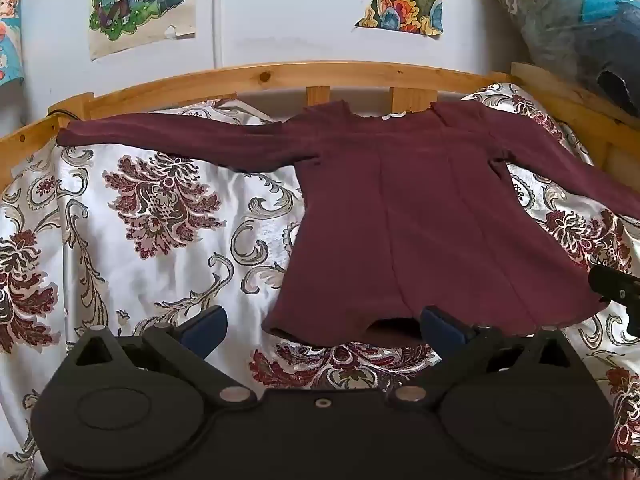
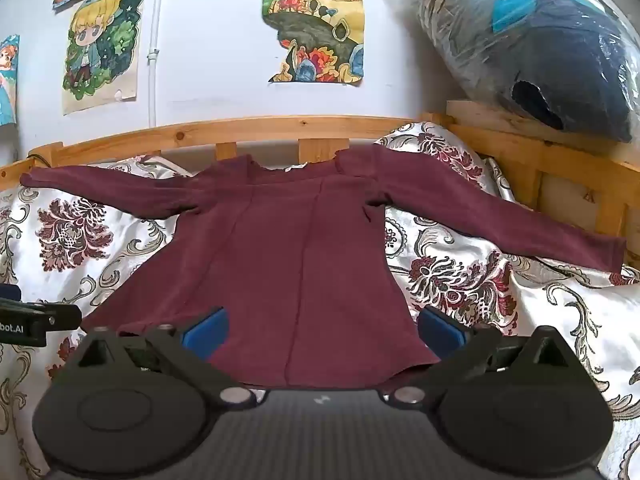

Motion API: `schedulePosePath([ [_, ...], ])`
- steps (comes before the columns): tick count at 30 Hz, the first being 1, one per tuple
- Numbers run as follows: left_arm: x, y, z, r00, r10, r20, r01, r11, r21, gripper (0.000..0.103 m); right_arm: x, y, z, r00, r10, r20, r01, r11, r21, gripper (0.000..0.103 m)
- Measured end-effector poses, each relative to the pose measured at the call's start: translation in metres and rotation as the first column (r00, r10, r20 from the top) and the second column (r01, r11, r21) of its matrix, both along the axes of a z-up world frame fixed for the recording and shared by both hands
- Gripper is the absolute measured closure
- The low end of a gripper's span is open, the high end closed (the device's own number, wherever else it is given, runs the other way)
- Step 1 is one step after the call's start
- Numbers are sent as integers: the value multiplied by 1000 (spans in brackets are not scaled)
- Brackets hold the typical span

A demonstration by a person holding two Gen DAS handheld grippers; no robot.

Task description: Fold small clothes

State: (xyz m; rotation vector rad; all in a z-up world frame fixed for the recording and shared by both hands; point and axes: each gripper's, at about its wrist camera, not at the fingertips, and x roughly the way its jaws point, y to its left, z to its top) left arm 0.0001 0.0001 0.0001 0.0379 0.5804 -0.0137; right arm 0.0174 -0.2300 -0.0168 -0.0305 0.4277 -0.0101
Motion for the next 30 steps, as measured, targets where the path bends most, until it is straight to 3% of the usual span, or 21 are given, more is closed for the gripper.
schedulePosePath([
  [15, 2, 5, -12, 1000, -3, -13, 3, 1000, -17, 1, -3, -3, 4, 1000, 2, -1, -2, 1000, 20, 0],
  [30, 2, 2, -5, 1000, 2, -17, -3, 1000, -17, 1, -2, -2, -1, 1000, 11, 5, -11, 1000, 10, 0],
])
